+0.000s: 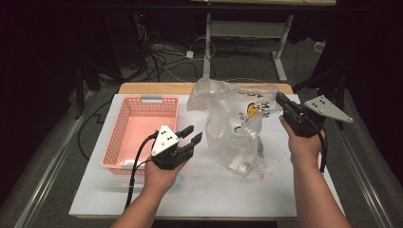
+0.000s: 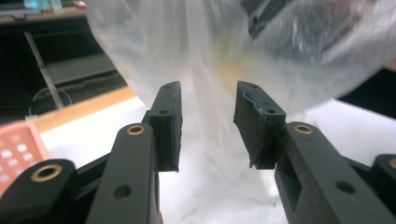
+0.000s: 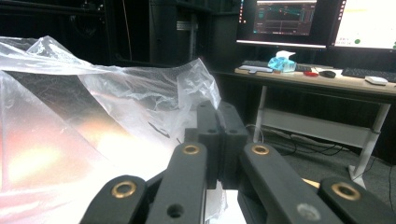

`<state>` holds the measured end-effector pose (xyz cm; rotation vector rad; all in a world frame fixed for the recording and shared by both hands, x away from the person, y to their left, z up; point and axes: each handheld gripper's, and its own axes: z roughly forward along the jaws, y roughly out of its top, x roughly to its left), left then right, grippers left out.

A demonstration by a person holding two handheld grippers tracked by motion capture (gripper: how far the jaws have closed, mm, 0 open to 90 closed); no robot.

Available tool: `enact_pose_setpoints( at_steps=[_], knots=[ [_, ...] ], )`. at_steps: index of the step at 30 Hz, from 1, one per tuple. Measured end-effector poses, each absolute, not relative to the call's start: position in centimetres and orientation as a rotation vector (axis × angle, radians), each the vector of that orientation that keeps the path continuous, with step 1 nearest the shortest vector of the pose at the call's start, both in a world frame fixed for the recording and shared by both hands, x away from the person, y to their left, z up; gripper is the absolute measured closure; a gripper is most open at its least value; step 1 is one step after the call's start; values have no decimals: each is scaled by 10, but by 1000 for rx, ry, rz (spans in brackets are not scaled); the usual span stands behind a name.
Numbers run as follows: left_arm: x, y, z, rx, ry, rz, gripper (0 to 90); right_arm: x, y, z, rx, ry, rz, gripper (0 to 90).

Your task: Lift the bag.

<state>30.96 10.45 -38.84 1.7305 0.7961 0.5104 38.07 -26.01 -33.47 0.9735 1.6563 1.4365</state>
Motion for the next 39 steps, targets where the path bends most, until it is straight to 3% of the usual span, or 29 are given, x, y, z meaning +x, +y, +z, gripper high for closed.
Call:
enact_pose_setpoints(
  at_steps=[12,21,29,33,39],
  knots=[
    [288,84,-429,1840,811,437,475,376,-261,-338,968,1682,1437,900],
    [284,68,-462,1891,777,294,252,373,-261,-340,961,1698,1436,900],
    [284,65,-477,1927,769,292,136,368,-263,-339,946,1698,1449,889],
    [285,63,-481,1951,783,294,12,361,-265,-334,933,1696,1475,851],
    [285,62,-486,1970,781,306,0,351,-271,-325,887,1688,1512,796]
  ],
)
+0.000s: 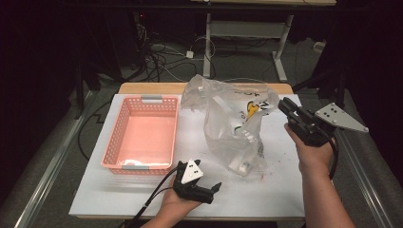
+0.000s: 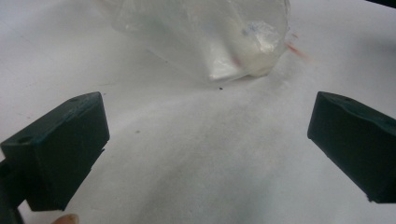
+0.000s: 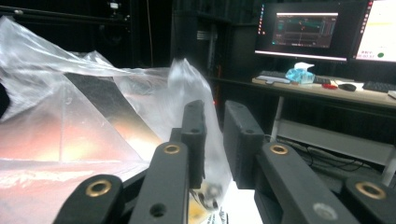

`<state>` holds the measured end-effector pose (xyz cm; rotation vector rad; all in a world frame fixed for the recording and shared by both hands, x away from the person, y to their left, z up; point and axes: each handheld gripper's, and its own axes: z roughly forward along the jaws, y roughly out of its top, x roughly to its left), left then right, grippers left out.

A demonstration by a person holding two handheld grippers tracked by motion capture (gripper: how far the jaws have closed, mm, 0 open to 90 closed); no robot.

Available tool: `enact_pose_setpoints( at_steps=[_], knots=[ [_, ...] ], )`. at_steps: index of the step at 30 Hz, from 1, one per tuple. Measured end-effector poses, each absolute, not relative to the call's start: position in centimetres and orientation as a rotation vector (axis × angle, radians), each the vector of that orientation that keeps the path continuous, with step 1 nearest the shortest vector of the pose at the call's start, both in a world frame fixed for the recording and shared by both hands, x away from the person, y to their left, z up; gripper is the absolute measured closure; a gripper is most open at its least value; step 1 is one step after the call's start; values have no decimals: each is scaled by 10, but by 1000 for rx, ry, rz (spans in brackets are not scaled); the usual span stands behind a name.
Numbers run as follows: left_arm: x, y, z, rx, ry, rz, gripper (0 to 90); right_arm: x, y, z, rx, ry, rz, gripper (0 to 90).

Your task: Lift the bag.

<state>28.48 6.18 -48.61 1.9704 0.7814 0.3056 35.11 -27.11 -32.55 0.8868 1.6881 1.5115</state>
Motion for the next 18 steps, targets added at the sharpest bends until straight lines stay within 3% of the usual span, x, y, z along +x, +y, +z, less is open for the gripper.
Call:
enact_pose_setpoints(
  at_steps=[8,18],
  knots=[
    [285,63,-486,1955,792,315,0,341,-275,-332,878,1746,1505,698],
    [285,65,-486,1957,793,313,0,343,-276,-385,964,1916,1425,468]
  ],
)
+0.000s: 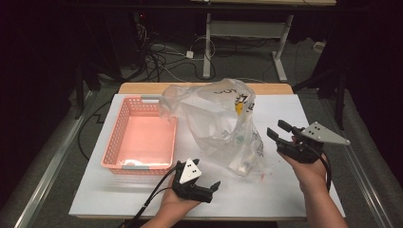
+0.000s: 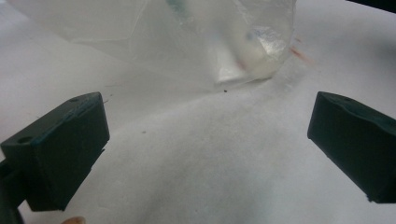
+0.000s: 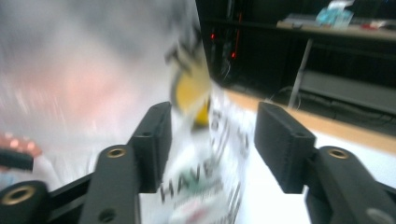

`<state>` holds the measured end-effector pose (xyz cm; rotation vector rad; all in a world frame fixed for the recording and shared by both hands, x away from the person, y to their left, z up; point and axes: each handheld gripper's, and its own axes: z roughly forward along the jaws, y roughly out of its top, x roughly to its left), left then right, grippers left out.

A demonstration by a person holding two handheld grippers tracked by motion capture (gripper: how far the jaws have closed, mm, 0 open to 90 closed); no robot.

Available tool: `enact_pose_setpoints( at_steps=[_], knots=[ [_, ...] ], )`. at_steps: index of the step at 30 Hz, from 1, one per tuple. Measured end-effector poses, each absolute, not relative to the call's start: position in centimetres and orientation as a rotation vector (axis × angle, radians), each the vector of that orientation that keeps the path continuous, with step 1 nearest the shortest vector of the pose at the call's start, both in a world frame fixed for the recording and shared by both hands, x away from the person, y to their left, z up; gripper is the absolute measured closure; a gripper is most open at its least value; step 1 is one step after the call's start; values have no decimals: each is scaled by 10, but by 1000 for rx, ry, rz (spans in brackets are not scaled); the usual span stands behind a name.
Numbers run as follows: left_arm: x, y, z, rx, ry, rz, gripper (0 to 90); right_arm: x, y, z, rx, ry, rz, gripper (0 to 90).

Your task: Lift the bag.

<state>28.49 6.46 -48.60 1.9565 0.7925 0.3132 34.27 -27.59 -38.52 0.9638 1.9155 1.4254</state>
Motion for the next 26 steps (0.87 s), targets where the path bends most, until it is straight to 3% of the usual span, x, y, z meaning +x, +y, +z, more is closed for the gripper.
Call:
enact_pose_setpoints(
  at_steps=[14,17,26],
  knots=[
    [286,67,-486,1952,796,318,0,325,-280,-452,1092,2028,1371,125],
    [285,68,-487,1941,796,313,0,317,-282,-461,1092,2038,1346,17],
    [284,69,-487,1936,792,322,0,307,-282,-471,1096,2052,1279,1]
  ],
)
